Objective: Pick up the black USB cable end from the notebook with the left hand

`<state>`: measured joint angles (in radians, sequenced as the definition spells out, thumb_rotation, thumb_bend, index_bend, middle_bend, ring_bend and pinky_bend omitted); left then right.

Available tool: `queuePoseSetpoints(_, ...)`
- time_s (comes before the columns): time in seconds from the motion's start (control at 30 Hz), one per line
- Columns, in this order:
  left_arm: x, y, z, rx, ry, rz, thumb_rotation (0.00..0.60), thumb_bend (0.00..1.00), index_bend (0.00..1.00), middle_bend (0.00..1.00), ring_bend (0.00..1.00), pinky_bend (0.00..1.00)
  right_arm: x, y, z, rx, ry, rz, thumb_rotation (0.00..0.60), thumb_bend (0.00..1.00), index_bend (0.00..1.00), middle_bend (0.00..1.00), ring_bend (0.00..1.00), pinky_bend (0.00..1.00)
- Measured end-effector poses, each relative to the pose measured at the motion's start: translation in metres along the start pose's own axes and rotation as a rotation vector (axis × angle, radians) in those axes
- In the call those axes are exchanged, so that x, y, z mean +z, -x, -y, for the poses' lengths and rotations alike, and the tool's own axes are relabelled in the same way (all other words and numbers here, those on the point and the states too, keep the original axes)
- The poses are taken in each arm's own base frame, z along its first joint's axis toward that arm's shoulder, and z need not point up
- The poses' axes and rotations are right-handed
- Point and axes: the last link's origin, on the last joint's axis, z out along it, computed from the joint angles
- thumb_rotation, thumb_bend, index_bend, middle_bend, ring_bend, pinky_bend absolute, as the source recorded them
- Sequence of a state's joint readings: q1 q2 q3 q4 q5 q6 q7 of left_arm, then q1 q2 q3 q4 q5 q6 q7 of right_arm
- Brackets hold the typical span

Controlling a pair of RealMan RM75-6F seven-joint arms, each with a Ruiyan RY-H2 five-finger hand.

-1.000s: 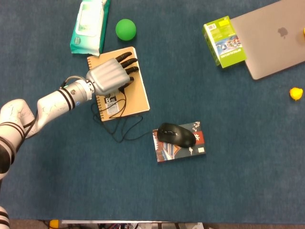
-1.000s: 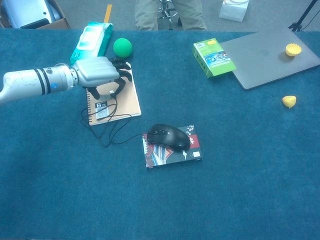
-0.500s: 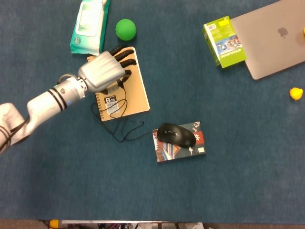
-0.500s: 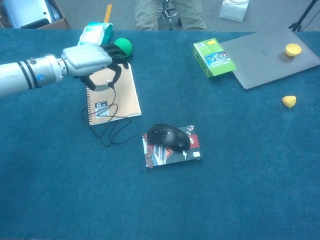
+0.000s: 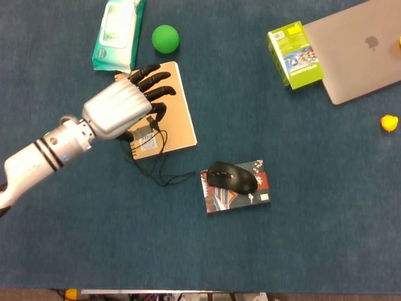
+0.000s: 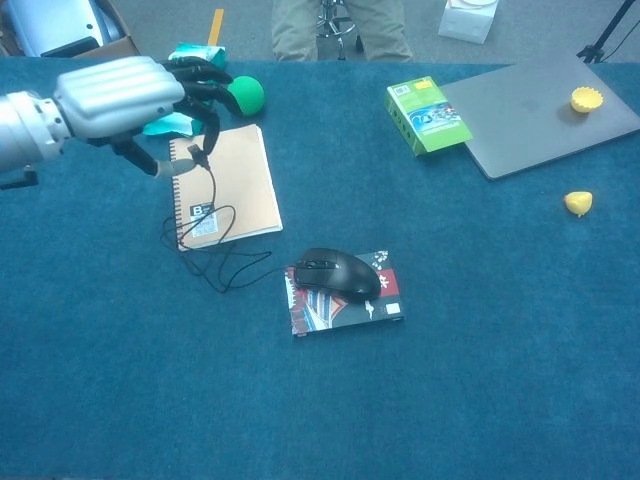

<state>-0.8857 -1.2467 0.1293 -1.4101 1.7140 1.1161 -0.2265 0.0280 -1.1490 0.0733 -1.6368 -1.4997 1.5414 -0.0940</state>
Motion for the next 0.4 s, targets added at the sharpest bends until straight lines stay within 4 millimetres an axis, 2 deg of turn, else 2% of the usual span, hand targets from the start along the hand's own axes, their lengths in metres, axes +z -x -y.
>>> queuePoseSetpoints(0.2, -0.011, -0.020, -0.015, -0.020, 0.012, -0.028, 0.600, 0.37, 0.51, 0.20, 0.04, 0.02, 0.000, 0.002, -0.001, 0.008, -0.003, 0.005, 0.600, 0.41, 0.57, 0.47, 0.38, 0.45)
queuePoseSetpoints(0.4, -0.015, -0.029, -0.026, -0.020, 0.026, -0.030, 0.600, 0.37, 0.51, 0.20, 0.05, 0.02, 0.000, 0.003, -0.004, 0.012, 0.000, 0.005, 0.600, 0.41, 0.57, 0.47, 0.38, 0.45)
